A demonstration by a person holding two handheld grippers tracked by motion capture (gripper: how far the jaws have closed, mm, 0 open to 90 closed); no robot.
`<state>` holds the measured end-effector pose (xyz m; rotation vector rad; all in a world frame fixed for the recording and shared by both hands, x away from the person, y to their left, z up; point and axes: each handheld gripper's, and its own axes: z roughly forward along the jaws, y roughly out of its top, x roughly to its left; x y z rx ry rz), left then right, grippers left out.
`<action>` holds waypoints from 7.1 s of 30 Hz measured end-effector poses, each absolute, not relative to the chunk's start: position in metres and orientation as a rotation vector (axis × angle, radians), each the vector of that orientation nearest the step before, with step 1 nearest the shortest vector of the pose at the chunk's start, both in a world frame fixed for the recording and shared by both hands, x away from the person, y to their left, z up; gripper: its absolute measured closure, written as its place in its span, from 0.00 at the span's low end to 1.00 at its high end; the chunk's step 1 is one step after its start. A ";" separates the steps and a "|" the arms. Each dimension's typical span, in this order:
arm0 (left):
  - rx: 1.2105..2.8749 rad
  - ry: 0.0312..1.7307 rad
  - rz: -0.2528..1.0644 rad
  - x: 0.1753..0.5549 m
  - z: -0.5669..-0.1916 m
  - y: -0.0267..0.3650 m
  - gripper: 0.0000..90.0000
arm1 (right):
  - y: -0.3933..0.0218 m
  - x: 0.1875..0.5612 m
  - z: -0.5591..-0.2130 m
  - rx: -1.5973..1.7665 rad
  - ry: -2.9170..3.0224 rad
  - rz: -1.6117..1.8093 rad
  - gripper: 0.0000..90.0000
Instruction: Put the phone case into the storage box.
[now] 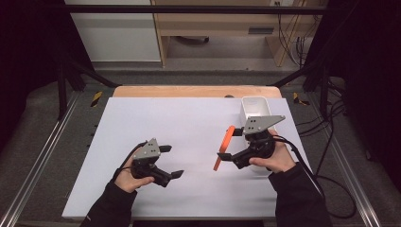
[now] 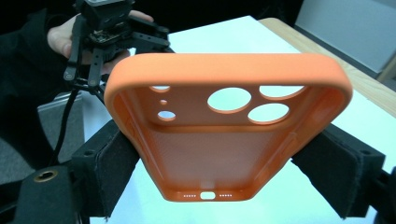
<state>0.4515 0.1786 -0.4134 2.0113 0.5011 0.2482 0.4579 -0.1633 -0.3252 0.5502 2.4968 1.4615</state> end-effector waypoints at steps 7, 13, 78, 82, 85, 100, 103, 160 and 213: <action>1.965 0.587 0.296 0.451 -0.416 0.204 0.03 | -0.169 0.458 -0.320 0.610 2.433 1.454 0.18; 1.913 0.657 0.333 0.452 -0.418 0.224 0.03 | -0.172 0.459 -0.317 0.649 2.400 1.452 0.18; 1.804 0.916 0.503 0.446 -0.447 0.293 0.00 | -0.212 0.502 -0.280 1.082 1.991 1.322 0.18; 1.812 0.907 0.502 0.447 -0.447 0.293 0.00 | -0.213 0.507 -0.280 1.112 1.963 1.308 0.18; 1.813 0.905 0.502 0.447 -0.448 0.293 0.00 | -0.215 0.512 -0.280 1.131 1.945 1.282 0.18; 1.827 0.890 0.496 0.448 -0.449 0.291 0.00 | -0.221 0.537 -0.283 1.229 1.849 1.203 0.18; 1.827 0.889 0.495 0.448 -0.449 0.291 0.00 | -0.222 0.543 -0.284 1.258 1.827 1.176 0.18; 1.881 0.867 0.472 0.453 -0.457 0.285 0.00 | -0.215 0.645 -0.362 1.550 1.744 0.875 0.18; 1.903 0.864 0.475 0.453 -0.459 0.283 0.00 | -0.214 0.659 -0.397 1.605 1.765 0.837 0.10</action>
